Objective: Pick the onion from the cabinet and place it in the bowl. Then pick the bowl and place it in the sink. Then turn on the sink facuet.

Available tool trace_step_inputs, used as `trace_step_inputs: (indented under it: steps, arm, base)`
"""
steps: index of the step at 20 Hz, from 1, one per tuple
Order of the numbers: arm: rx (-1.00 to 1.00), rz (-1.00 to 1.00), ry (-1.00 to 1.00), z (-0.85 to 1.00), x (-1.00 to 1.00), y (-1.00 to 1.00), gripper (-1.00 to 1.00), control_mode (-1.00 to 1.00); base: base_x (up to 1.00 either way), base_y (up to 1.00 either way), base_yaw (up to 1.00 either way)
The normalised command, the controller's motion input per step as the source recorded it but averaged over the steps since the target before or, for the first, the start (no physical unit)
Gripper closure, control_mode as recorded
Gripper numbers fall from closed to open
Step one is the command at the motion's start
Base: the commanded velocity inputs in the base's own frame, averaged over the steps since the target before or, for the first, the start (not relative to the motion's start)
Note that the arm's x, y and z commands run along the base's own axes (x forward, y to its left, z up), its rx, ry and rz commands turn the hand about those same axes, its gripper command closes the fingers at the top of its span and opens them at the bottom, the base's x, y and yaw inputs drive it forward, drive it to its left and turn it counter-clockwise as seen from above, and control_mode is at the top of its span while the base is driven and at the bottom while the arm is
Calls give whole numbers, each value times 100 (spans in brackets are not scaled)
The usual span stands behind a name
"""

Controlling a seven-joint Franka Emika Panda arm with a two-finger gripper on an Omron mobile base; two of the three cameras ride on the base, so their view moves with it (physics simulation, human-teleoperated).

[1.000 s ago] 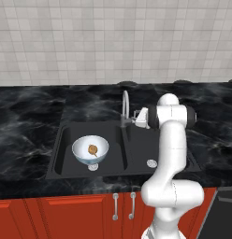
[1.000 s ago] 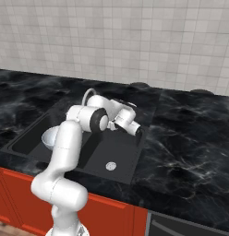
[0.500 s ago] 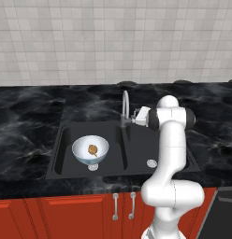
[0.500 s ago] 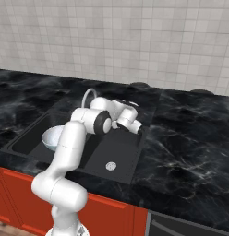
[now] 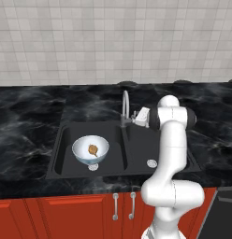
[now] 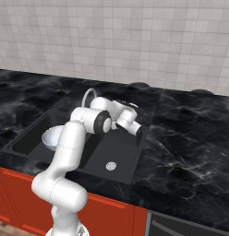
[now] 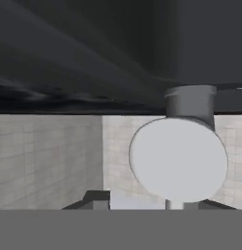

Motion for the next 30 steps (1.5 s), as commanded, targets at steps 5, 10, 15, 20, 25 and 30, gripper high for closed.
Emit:
trace_step_inputs:
  steps: [5,10,15,20,25,30]
  arm:
    - [4,-10,0,26,-1,-9,100,-100]
    - [10,-11,2,13,0,-57,100,-100]
    - [15,-6,4,6,0,-85,100,-100]
    - [18,-1,6,3,0,-96,100,-100]
    - [21,0,7,1,0,-97,100,-100]
    - [18,0,5,0,0,-87,100,-100]
  base:
    - [0,0,0]
    - [0,0,0]
    - [0,0,0]
    - [0,0,0]
    - [0,0,0]
    - [0,0,0]
